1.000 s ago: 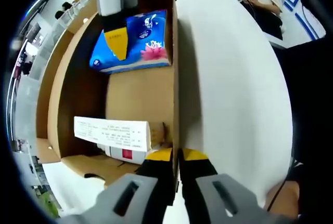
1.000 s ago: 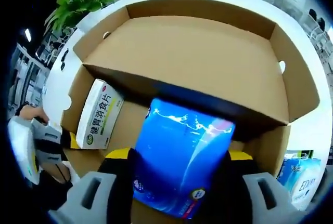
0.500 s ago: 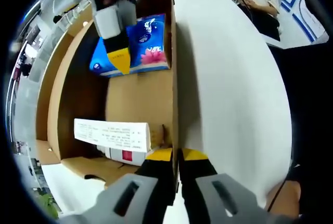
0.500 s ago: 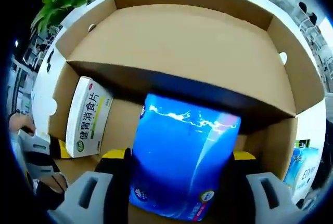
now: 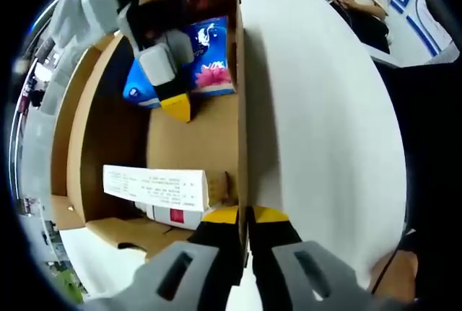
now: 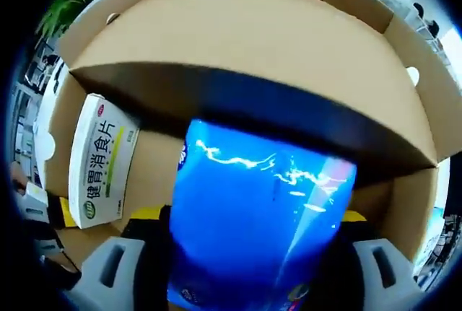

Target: Operate the shoe box by opening the lid, removing the specified soft item, and placing it in the target area until the item is outside and the box remains undamaged.

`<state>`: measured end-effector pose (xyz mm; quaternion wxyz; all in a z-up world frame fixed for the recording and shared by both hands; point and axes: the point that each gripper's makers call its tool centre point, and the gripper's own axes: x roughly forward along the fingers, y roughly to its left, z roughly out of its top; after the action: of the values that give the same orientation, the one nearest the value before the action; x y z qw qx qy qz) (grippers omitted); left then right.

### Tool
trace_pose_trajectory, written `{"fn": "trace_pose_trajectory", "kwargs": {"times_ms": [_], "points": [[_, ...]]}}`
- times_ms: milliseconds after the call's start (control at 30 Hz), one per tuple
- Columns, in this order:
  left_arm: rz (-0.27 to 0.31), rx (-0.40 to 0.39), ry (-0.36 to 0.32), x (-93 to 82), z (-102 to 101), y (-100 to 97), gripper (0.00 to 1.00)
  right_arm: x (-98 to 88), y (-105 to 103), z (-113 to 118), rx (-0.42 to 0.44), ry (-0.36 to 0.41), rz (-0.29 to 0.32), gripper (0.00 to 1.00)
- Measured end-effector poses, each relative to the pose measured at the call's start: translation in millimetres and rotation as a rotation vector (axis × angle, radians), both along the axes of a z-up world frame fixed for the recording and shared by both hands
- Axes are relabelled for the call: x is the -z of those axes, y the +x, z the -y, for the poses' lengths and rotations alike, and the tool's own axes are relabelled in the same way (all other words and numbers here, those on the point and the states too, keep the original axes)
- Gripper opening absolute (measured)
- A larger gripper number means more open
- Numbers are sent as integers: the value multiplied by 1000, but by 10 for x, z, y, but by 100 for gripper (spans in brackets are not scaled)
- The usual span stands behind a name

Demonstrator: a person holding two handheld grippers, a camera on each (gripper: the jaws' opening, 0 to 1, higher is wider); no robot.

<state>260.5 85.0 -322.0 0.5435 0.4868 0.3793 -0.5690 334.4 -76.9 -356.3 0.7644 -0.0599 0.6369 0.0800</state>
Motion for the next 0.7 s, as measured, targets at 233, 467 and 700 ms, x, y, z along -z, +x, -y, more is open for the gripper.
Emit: {"fn": "trace_pose_trajectory", "kwargs": {"times_ms": [233,467,700], "points": [[2,1,2,3,2,4,4,2,-71,-24,-5,-8,-8,94],[3,2,-1,4,8,6,4,20,15,-5,-11,-8,-27,94],[3,-3,-4,6,21,25,4,23,51,5,-18,-9,-32,94]]}}
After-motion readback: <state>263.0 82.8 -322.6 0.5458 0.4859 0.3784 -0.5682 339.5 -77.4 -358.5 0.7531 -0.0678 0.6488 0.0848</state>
